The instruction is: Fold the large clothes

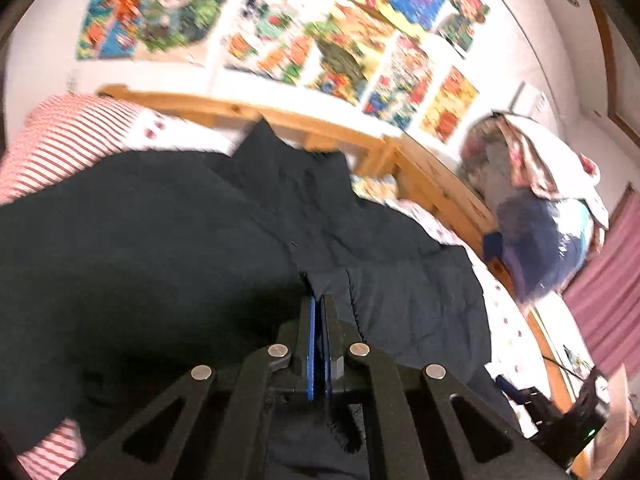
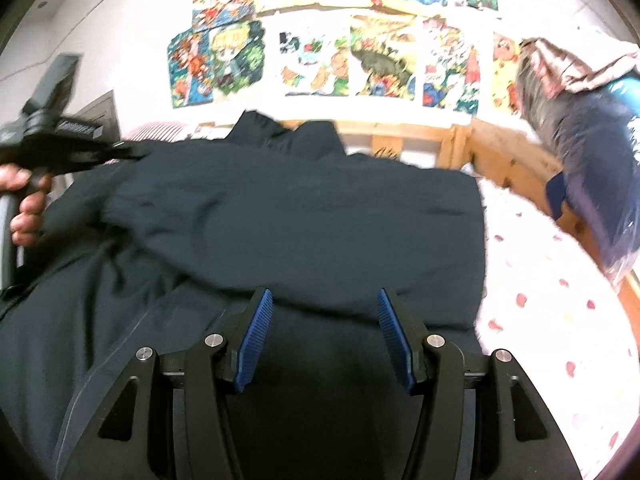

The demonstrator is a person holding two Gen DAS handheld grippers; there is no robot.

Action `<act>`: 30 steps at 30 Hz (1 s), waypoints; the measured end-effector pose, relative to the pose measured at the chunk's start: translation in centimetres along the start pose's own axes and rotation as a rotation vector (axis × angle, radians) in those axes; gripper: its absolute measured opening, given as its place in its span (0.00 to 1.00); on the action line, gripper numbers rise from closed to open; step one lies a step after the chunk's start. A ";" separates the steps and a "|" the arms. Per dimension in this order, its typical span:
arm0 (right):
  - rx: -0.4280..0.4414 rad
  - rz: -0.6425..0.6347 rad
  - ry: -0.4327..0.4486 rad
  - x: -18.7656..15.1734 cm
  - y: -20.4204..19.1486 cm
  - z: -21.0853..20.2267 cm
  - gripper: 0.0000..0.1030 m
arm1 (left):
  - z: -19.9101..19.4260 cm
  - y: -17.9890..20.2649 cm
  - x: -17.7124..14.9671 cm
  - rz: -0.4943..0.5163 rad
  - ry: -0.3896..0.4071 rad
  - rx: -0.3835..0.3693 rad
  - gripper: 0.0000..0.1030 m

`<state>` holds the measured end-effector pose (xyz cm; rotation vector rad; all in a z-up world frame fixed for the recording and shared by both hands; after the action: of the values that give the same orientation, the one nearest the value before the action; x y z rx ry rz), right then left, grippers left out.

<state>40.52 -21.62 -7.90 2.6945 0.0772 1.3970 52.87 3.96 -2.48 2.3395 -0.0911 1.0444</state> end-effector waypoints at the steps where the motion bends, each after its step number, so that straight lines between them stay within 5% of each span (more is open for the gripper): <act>1: -0.009 0.007 0.003 0.5 0.3 0.1 0.48 | -1.0 -0.6 0.6 0.001 0.022 0.021 0.03; 8: -0.027 0.027 -0.006 4.8 1.1 5.0 0.48 | -6.2 -3.4 2.1 0.058 0.080 0.186 0.03; 16: -0.033 -0.050 -0.190 2.6 -2.4 14.3 0.48 | -3.6 -8.6 -1.0 0.035 -0.088 0.328 0.03; 23: -0.054 -0.078 -0.215 0.6 -3.9 16.2 0.52 | -0.9 -12.5 -4.0 -0.070 -0.173 0.336 0.04; 28: -0.054 -0.051 -0.172 1.2 -3.4 15.1 0.58 | -2.0 -12.4 -4.2 -0.111 -0.137 0.292 0.06; 30: -0.055 -0.051 -0.128 1.9 -3.3 13.7 0.68 | -3.3 -12.2 -4.2 -0.114 -0.118 0.291 0.11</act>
<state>52.85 -19.11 -14.60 2.7087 0.0951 1.1921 51.26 15.22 -9.44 2.6322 0.1577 0.9141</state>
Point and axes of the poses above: each gripper's, at about its wrist camera, not at the fingertips, and z roughly the way its jaws point, y to its right, x to its top, the point moved 7 cm from there along z, roughly the way its jaws point, and after that the axes turned 11 degrees about -x, right-handed, at the moved point
